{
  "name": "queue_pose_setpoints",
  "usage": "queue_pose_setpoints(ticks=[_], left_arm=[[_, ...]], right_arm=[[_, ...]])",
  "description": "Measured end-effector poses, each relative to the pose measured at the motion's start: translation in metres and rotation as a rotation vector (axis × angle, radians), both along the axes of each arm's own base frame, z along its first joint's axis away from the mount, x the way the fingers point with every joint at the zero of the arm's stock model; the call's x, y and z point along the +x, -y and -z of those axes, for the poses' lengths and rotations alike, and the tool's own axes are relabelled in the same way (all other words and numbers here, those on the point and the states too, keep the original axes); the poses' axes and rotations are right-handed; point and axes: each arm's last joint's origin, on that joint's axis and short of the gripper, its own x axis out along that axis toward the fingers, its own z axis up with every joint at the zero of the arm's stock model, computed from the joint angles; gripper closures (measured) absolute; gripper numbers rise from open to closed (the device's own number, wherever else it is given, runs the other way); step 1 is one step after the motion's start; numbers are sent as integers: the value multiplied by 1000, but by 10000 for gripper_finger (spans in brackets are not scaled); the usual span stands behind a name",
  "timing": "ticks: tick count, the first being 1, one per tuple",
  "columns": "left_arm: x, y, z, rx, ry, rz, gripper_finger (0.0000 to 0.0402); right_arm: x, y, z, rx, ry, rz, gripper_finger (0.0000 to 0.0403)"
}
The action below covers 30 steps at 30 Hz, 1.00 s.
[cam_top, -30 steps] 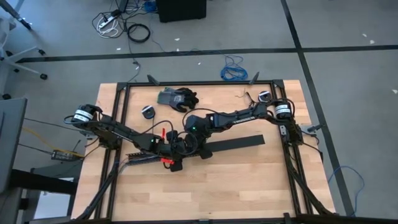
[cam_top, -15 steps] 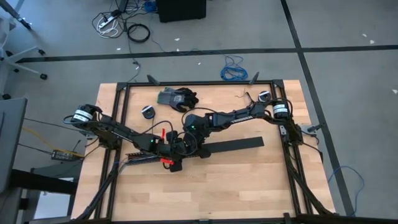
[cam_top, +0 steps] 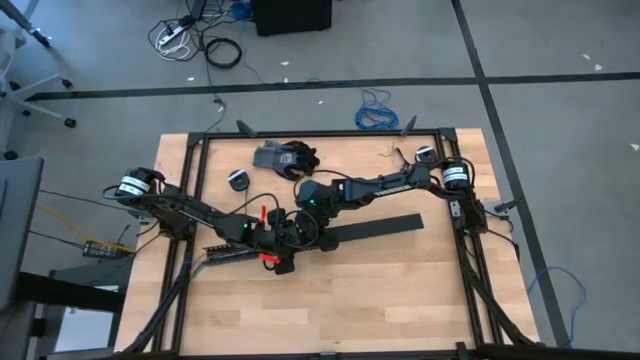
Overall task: Ziptie cables
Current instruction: Close the black cable duct with the cover
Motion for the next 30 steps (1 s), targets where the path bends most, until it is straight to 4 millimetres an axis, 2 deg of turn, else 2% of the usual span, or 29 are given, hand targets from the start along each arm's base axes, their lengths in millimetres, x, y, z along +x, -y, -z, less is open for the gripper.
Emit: queue_pose_setpoints(ticks=[3,9,14,30], left_arm=[[0,0,0,-8,0,2,172],[0,0,0,-17,-2,-12,172],[-1,0,1,-17,-6,-17,172],[-1,0,1,-15,-12,-18,172]], right_arm=[[-2,-2,-19,-5,55,-8,403],[-7,-3,-25,-38,26,32,403],[-16,1,-17,-62,-103,71,403],[-26,1,-7,-73,-217,83,403]])
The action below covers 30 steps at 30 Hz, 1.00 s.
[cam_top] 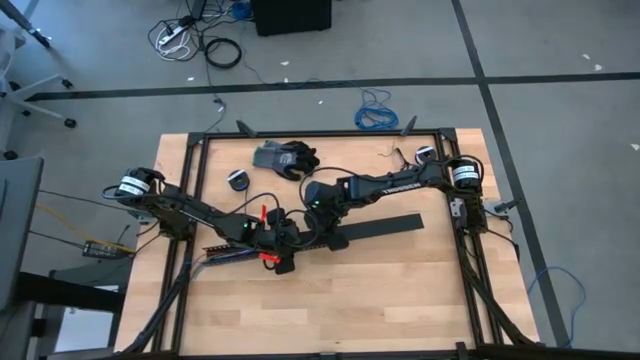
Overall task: Ziptie cables
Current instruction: Close the black cable duct with the cover
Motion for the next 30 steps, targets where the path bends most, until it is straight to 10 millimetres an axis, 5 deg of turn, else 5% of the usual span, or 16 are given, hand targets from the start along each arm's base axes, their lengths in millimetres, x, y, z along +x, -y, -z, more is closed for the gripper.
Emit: queue_pose_setpoints(ticks=[12,24,30], left_arm=[[0,0,0,4,-3,5,167],[-3,-1,4,-5,-36,-14,71],[-8,-2,6,-6,-93,-32,62]], right_arm=[[-5,3,18,31,6,11,403],[-4,2,19,35,6,8,403],[-4,3,20,35,3,10,403]])
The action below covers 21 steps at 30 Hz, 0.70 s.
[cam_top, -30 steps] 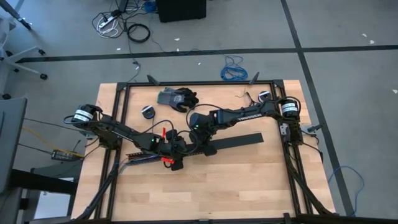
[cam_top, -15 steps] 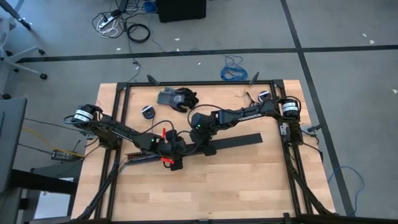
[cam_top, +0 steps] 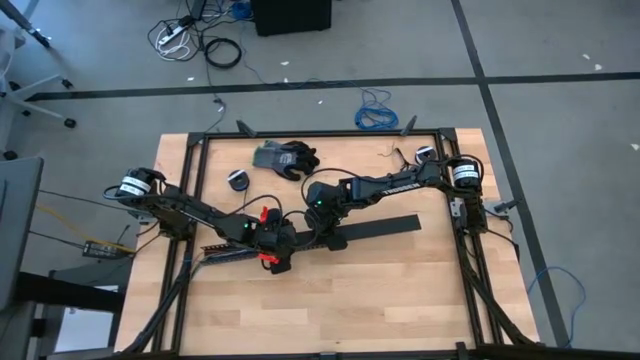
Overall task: Ziptie cables
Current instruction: Close the black cable duct with the cover
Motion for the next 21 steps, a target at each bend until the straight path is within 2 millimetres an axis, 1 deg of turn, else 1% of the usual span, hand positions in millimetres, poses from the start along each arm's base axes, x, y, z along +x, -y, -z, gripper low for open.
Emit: queue_pose_setpoints(ticks=[7,11,21], left_arm=[[-5,0,3,-32,-64,-12,74],[-5,0,2,-37,-56,-16,94],[-2,1,0,-36,-32,10,213]], right_arm=[[0,0,1,0,-4,1,403],[0,0,1,0,-5,2,403],[1,0,1,1,6,4,403]])
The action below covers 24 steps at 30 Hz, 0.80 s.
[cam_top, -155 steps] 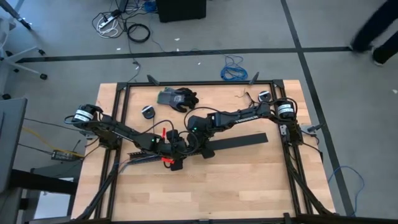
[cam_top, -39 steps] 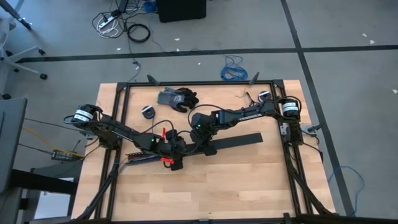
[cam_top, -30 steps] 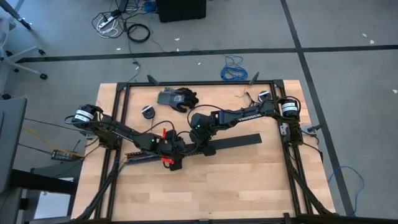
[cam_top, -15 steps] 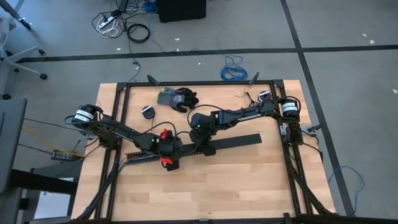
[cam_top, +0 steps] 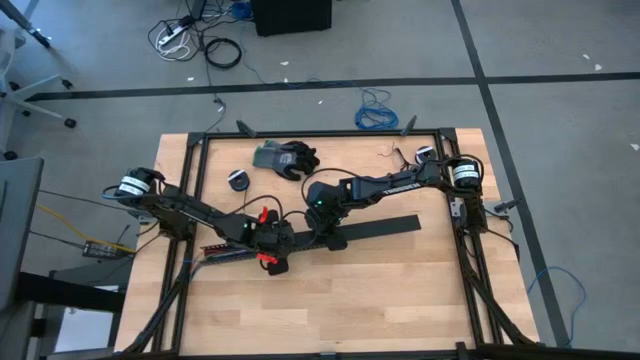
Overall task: Ziptie cables
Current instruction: Close the black cable duct with the cover
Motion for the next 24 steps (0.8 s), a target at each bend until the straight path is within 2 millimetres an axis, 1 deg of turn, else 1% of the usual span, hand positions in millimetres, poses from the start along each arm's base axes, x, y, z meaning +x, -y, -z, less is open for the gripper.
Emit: queue_pose_setpoints(ticks=[2,5,11,14,17,21,24], left_arm=[[1,0,0,0,10,1,225],[1,0,-1,-1,16,5,229],[4,1,-2,-13,45,9,207],[5,1,-2,-13,47,13,198],[5,1,-2,-12,47,11,194],[5,1,-2,-6,46,21,192],[5,1,-2,1,40,41,182]], right_arm=[[1,0,0,0,10,0,403],[3,0,-1,-4,31,-1,403],[7,-1,-1,-8,76,-4,403],[12,-1,6,4,100,-15,403],[14,-1,17,22,86,-27,403],[15,-1,18,26,82,-23,403],[13,-1,17,24,71,-17,403]])
